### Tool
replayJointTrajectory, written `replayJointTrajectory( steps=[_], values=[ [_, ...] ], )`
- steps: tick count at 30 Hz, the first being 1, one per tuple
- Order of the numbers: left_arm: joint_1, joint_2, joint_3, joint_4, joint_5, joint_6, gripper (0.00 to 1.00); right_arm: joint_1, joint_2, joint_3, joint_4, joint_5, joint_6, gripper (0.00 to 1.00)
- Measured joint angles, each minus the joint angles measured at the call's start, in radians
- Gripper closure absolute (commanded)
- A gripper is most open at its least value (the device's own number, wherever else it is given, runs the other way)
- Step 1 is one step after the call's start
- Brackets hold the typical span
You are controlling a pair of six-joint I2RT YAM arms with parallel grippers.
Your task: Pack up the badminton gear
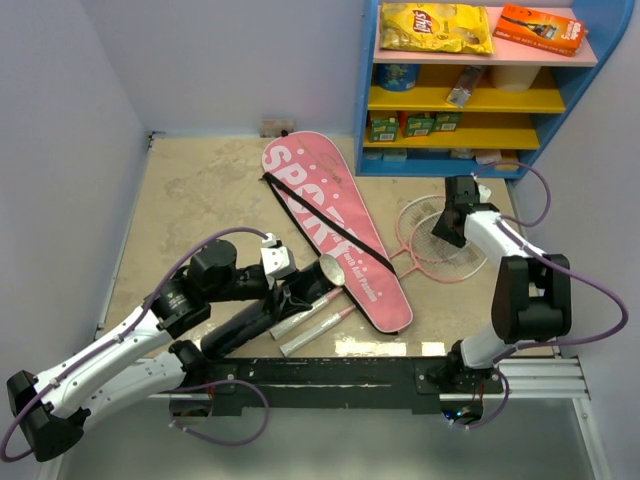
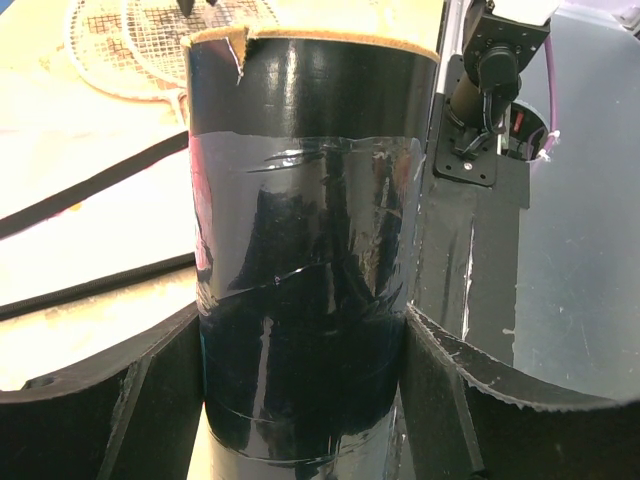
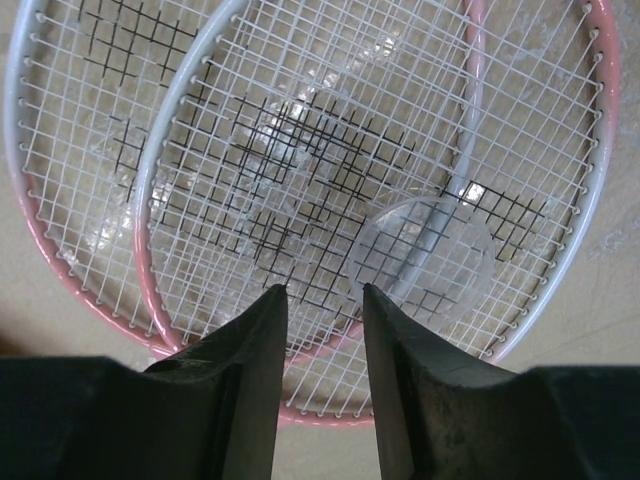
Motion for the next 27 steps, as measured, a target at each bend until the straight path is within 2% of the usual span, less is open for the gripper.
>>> replayJointTrajectory(
  steps=[9, 22, 27],
  values=[
    [0.000, -0.004, 0.000, 0.000, -0.009, 0.000, 0.77, -0.019, 0.042, -0.044, 0.048, 0.000, 0.011, 0.68],
    [0.000, -0.004, 0.000, 0.000, -0.013, 0.000, 0.77, -0.039, 0.067, -0.061, 0.100, -0.008, 0.011, 0.70],
    [0.000, -0.003, 0.000, 0.000, -0.016, 0.000, 0.76, -0.039, 0.081, -0.066, 0.125, -0.021, 0.012, 0.77]
  ],
)
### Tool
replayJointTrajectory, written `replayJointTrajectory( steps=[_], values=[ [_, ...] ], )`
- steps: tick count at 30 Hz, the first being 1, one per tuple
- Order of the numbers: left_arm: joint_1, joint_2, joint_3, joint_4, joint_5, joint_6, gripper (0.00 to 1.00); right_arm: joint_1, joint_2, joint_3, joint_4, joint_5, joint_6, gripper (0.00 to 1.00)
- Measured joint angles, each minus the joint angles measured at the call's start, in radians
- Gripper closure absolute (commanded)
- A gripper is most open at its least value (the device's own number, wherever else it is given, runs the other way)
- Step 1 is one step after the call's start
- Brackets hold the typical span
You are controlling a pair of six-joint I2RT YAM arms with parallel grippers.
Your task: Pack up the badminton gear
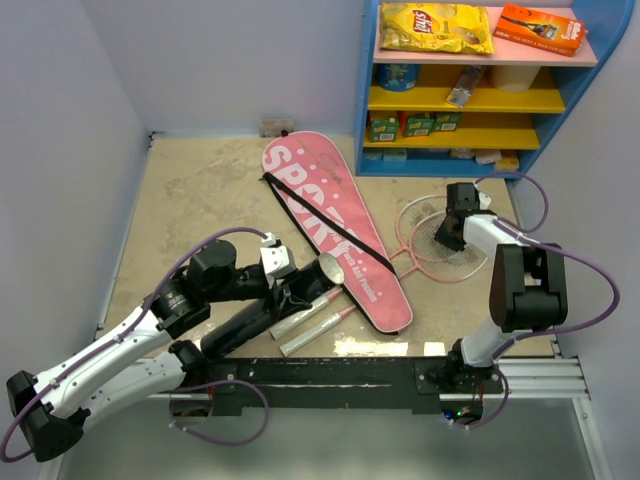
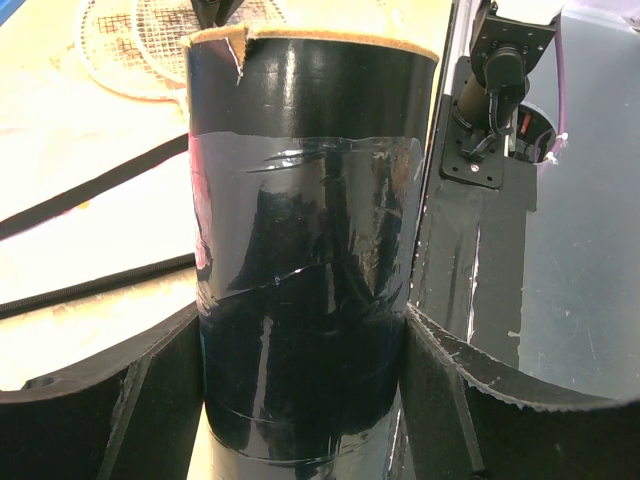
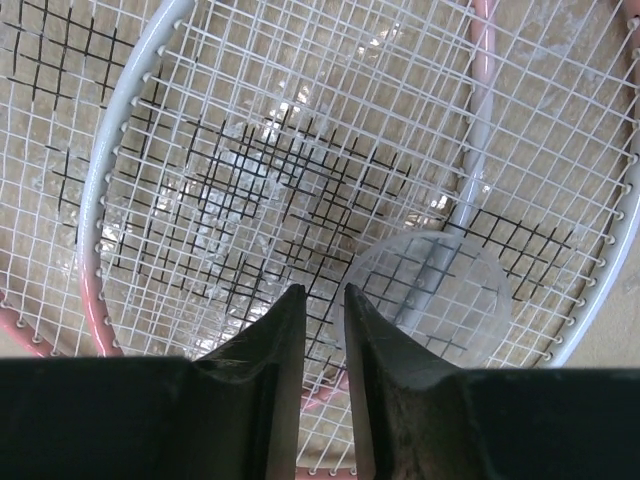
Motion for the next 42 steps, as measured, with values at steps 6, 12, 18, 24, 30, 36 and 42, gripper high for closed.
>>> replayJointTrajectory(
  steps=[6, 12, 18, 24, 30, 36, 42],
  values=[
    [0.000, 0.000, 0.000, 0.000, -0.001, 0.000, 0.76, 0.000, 0.001, -0.003, 0.013, -0.005, 0.001, 0.90],
    [0.000, 0.002, 0.000, 0.000, -0.001, 0.000, 0.76, 0.000, 0.001, -0.011, 0.025, -0.006, 0.002, 1.00],
    [0.000, 0.006, 0.000, 0.000, -0.001, 0.000, 0.76, 0.000, -0.003, -0.013, 0.027, -0.006, 0.001, 1.00],
    [0.000, 0.009, 0.000, 0.000, -0.003, 0.000, 0.76, 0.000, -0.056, -0.013, -0.014, -0.021, -0.006, 1.00],
    [0.000, 0.013, 0.000, 0.000, -0.006, 0.000, 0.76, 0.000, -0.215, -0.009, -0.078, -0.052, -0.021, 1.00],
    [0.000, 0.023, 0.000, 0.000, -0.003, 0.000, 0.77, 0.000, -0.418, 0.031, -0.167, -0.177, -0.058, 1.00],
    [0.000, 0.035, 0.000, 0.000, 0.024, 0.001, 0.77, 0.019, -0.579, 0.107, -0.269, -0.409, -0.106, 1.00]
  ],
)
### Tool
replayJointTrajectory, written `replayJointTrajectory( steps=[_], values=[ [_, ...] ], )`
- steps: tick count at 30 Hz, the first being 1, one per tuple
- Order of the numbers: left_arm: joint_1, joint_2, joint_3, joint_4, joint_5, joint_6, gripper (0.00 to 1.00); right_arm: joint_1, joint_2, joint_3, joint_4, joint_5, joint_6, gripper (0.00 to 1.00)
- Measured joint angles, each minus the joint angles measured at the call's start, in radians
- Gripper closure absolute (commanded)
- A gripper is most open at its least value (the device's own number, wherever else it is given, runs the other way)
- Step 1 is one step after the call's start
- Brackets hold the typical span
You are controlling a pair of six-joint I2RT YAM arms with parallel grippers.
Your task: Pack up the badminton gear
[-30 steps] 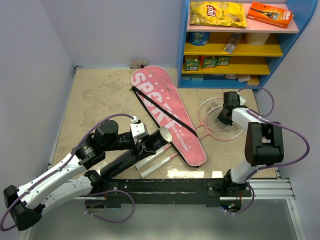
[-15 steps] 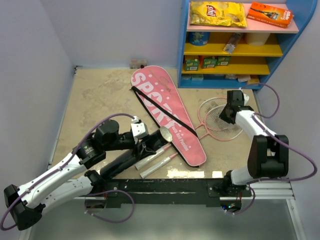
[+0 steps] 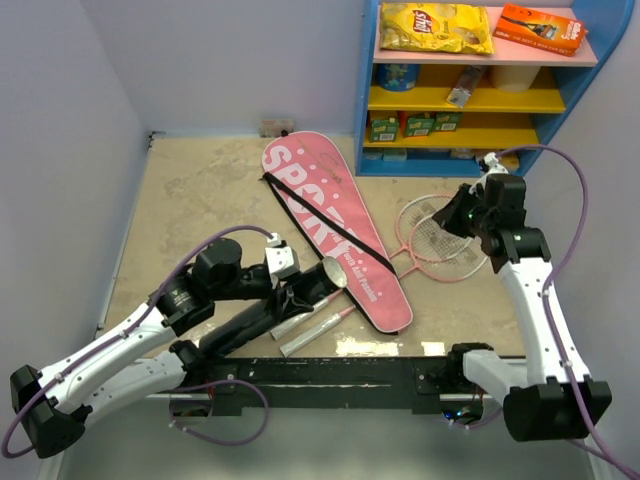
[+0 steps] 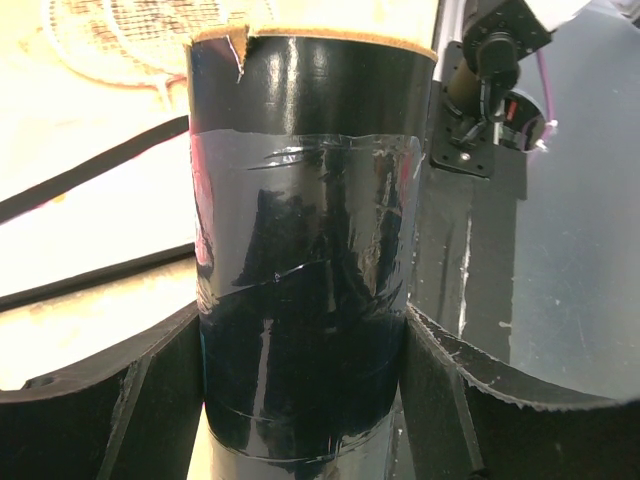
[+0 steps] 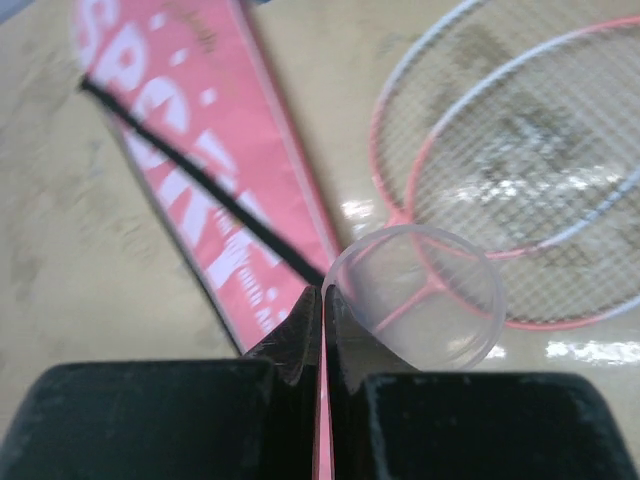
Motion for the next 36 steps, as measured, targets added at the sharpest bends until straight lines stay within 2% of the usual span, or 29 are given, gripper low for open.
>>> replayJointTrajectory(
  steps=[6, 11, 17, 26, 36],
  values=[
    [0.000, 0.000, 0.000, 0.000, 0.054, 0.000, 0.77, 0.106, -0.090, 0.097, -0.086, -0.233, -0.031, 1.00],
    [0.000, 0.000, 0.000, 0.001, 0.102, 0.001, 0.77, 0.266, -0.140, 0.120, -0.089, -0.387, -0.011, 1.00],
    [0.000, 0.004, 0.000, 0.002, 0.158, 0.002, 0.77, 0.392, -0.160, 0.117, -0.059, -0.515, 0.040, 1.00],
    [0.000, 0.003, 0.000, 0.008, 0.222, 0.002, 0.76, 0.508, -0.208, 0.035, 0.072, -0.622, 0.134, 1.00],
    [0.000, 0.003, 0.000, 0.009, 0.264, 0.002, 0.76, 0.711, -0.211, -0.017, 0.217, -0.598, 0.244, 1.00]
  ],
)
